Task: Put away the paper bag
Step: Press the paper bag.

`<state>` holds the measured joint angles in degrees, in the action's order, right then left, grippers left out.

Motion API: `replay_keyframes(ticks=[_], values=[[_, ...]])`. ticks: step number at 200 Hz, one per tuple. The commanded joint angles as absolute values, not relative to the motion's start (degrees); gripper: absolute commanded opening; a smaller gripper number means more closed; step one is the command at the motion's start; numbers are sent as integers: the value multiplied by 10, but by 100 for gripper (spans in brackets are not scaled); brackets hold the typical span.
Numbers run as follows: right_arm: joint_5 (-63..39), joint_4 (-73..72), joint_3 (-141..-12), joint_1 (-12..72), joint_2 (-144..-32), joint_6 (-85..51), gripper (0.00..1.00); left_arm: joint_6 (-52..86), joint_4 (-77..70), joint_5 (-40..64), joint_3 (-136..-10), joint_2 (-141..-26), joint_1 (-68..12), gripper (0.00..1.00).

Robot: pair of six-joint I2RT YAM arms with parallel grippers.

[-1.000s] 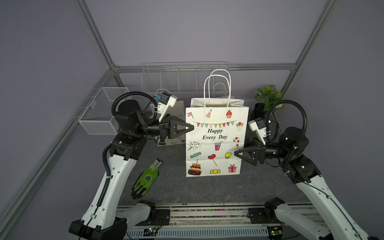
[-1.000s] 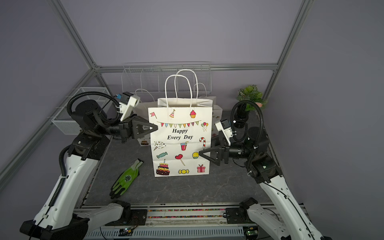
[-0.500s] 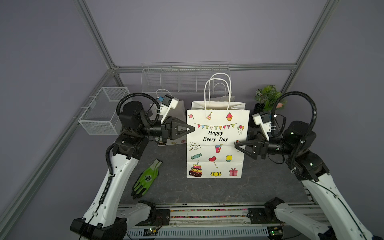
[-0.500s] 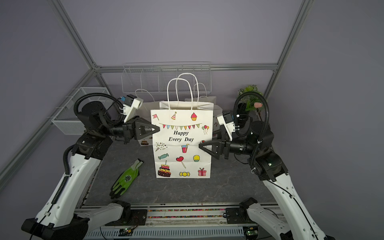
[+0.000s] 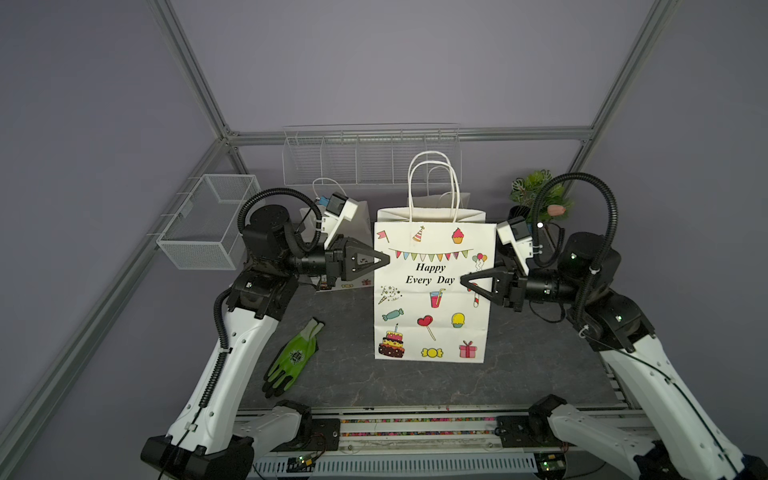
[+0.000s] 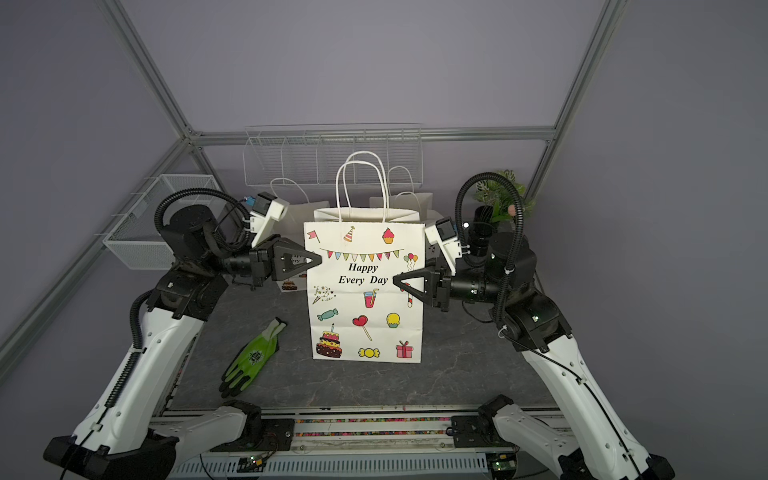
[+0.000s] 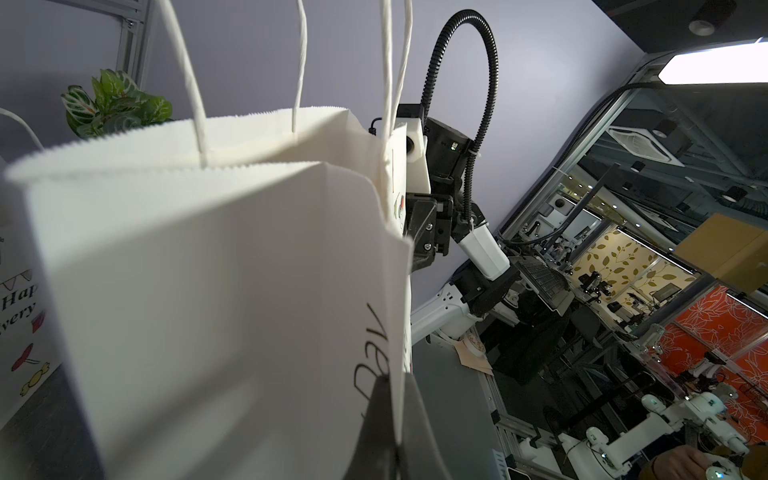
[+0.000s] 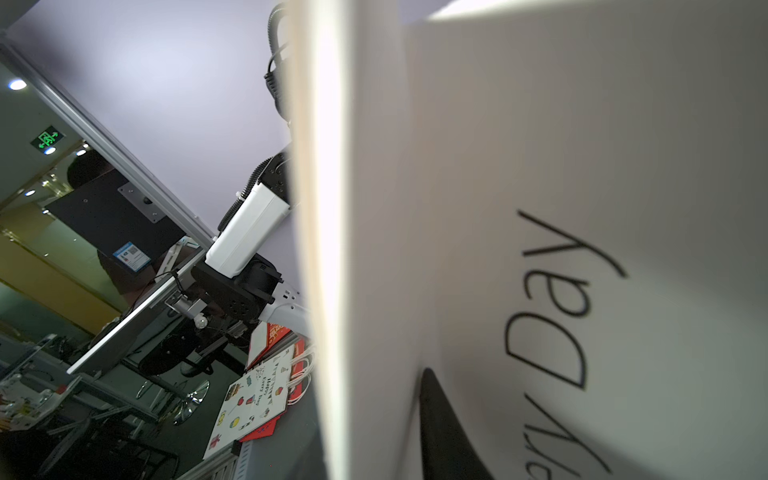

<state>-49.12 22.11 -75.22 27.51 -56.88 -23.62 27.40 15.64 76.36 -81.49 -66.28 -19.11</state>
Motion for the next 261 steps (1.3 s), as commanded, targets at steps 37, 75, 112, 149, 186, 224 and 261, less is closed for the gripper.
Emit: replay_keyframes(ticks=[37,75,112,149,186,224,261], values=[[-446,267,-787,281,-567,-209,7,240,206,721,-813,-646,-188,75],[-426,302,-806,276,-550,-185,7,215,263,669,-794,-615,-188,100],[-442,329,-829,260,-556,-169,7,258,238,631,-753,-554,-188,100],[-488,281,-833,253,-573,-212,7,304,183,610,-686,-521,-189,100],[-499,246,-825,259,-583,-244,7,356,98,605,-652,-527,-206,96],[-491,233,-820,267,-587,-254,7,345,92,586,-665,-544,-255,80],[-479,243,-822,281,-597,-245,7,332,108,577,-664,-544,-271,63]])
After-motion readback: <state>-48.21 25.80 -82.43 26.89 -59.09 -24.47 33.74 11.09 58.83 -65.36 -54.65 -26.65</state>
